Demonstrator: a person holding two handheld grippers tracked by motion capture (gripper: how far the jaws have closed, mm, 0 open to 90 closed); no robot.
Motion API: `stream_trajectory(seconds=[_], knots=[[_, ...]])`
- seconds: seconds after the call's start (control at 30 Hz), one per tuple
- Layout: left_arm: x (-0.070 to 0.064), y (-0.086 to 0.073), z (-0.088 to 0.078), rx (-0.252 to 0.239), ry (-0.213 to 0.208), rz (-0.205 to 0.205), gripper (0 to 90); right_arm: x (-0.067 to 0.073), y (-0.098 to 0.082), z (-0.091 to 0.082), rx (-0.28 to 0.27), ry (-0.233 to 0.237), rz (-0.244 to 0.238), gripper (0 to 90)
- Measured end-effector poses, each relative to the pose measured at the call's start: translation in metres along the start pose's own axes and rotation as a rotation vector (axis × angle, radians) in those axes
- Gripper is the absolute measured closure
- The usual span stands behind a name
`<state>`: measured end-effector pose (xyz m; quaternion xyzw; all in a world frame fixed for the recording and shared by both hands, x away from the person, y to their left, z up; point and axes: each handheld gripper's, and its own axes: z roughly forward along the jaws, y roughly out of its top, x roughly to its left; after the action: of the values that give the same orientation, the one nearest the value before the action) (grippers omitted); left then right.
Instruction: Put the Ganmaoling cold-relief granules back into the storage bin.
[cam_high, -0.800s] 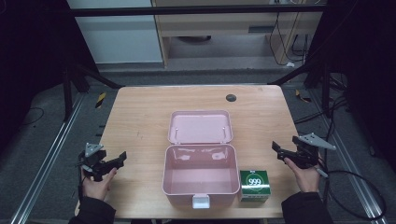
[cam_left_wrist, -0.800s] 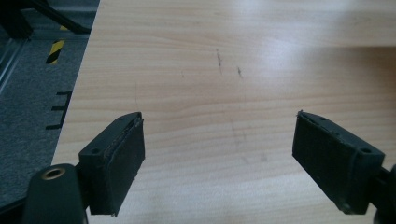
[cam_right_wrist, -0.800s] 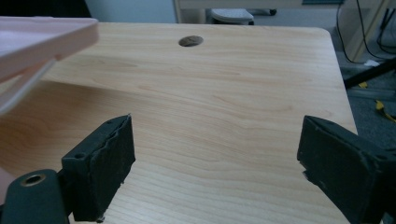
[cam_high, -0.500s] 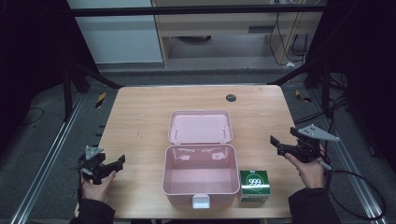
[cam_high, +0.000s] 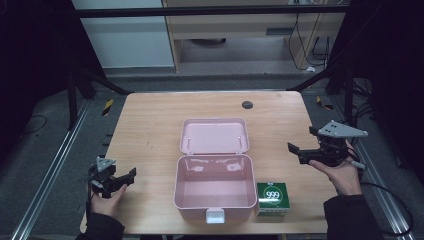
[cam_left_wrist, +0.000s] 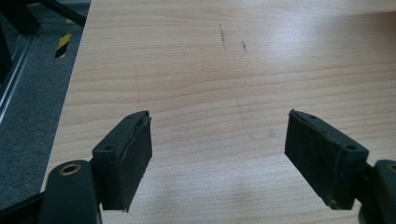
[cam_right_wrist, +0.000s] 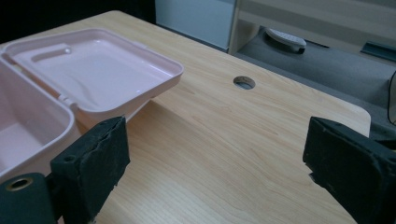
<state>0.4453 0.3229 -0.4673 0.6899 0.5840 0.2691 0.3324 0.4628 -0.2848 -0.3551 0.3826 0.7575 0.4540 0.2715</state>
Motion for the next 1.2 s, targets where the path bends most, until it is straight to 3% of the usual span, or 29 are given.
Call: stream_trajectory(seconds=[0.07,0.1,0.27,0.5,0.97,1.2], knots=[[0.0,0.0,0.0,0.002,0.002,0.003,22.2,0.004,0.005,0.0,0.017,0.018,-0.035,7.0],[0.0,0.0,0.001,0.003,0.002,0.004,22.4,0.008,0.008,-0.001,0.032,0.032,-0.084,7.0],[0.001,0.001,0.001,0.008,0.004,0.003,22.6,0.018,0.014,0.002,0.073,0.091,-0.159,6.2],[0.001,0.0,0.003,0.019,0.005,0.014,22.7,0.028,0.018,0.005,0.141,0.163,-0.24,4.8],[0.0,0.0,0.006,0.038,0.005,0.03,23.4,0.042,0.024,0.001,0.26,0.231,-0.372,4.0],[-0.001,0.0,0.007,0.043,0.002,0.035,23.5,0.052,0.02,0.002,0.349,0.293,-0.46,3.9]])
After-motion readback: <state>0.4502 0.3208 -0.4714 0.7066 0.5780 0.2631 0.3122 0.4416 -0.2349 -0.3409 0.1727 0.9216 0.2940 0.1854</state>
